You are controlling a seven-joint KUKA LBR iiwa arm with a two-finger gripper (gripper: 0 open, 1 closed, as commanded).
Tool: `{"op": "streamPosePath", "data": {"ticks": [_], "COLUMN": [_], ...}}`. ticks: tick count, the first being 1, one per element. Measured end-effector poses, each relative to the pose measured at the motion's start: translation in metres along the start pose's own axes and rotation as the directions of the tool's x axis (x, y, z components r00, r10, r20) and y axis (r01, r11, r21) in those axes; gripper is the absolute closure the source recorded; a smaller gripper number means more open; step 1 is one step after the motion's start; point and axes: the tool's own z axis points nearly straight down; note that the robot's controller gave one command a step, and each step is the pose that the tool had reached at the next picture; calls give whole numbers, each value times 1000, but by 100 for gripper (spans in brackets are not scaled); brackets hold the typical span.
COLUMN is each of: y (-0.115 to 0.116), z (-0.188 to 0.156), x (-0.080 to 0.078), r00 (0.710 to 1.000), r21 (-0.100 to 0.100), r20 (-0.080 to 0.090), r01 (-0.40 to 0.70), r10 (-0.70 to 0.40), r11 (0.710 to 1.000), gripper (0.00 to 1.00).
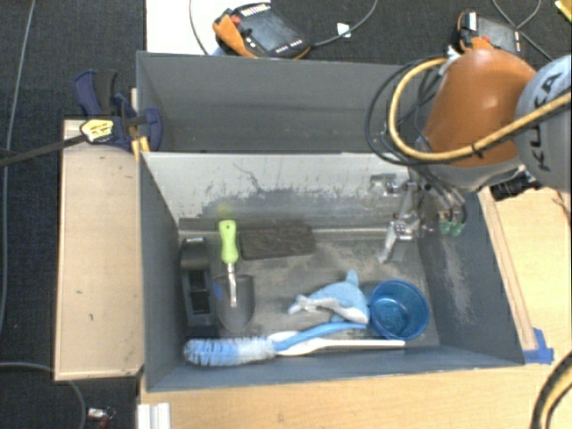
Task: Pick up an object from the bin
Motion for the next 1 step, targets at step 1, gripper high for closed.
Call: {"op": "streamPosePath", "data": {"ticks": [1], "y": [0], "z": [-4], "x": [-1], "r00": [1000], "r21": [0], "r20": [8], "r01": [1], "r10": [-1], "r11": [1000], "gripper": [0]}}
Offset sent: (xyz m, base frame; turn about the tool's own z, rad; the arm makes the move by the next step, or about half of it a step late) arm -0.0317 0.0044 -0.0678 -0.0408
